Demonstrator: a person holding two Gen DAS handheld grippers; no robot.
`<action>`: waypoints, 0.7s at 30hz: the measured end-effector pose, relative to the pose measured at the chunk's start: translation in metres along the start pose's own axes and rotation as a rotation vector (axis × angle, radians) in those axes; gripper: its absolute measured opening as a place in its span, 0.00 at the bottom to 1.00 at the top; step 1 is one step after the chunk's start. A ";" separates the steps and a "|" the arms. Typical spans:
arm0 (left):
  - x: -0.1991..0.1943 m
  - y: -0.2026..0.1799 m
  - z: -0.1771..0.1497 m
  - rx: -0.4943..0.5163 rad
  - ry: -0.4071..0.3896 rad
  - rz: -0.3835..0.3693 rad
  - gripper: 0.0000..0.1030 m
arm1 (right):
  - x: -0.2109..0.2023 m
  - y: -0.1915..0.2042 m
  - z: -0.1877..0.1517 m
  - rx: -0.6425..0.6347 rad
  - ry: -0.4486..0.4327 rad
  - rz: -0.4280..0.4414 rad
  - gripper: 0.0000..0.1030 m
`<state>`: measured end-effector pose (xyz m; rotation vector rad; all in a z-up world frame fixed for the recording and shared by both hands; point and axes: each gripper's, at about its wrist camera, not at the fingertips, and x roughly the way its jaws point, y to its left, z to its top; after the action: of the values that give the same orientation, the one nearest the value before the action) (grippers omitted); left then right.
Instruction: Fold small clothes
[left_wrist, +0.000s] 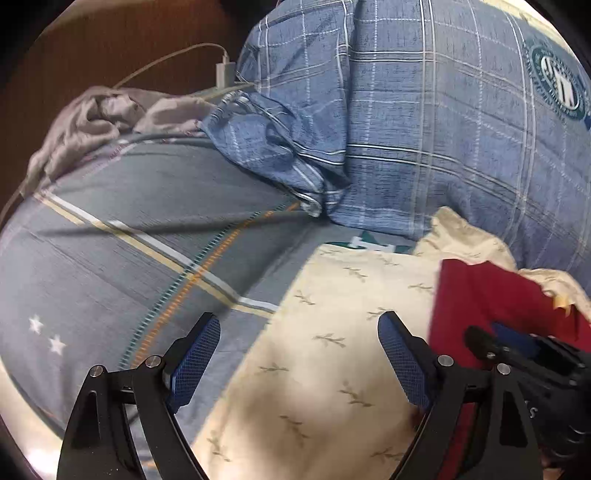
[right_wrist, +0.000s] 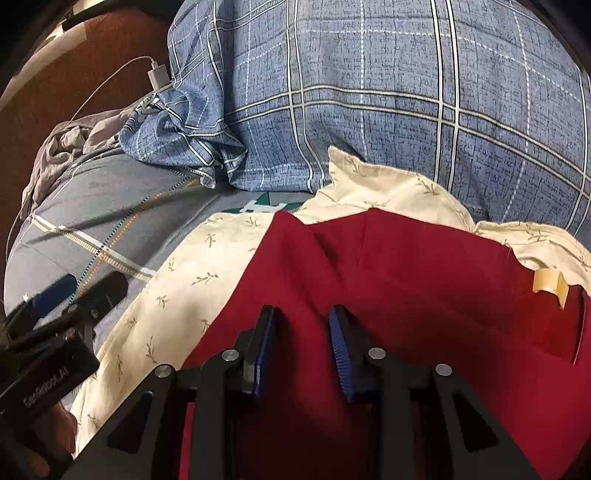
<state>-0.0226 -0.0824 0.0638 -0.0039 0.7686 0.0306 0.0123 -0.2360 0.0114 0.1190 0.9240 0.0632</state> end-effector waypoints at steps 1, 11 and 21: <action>0.000 -0.001 -0.001 0.002 0.001 -0.021 0.85 | -0.007 -0.003 -0.001 0.019 0.000 0.020 0.30; -0.001 -0.045 -0.019 0.131 0.070 -0.246 0.85 | -0.082 -0.083 -0.072 0.121 0.003 -0.240 0.44; 0.013 -0.057 -0.022 0.207 0.120 -0.195 0.85 | -0.163 -0.151 -0.078 0.247 -0.092 -0.325 0.67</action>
<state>-0.0271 -0.1397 0.0381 0.1173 0.8858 -0.2366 -0.1473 -0.3966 0.0749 0.1977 0.8468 -0.3554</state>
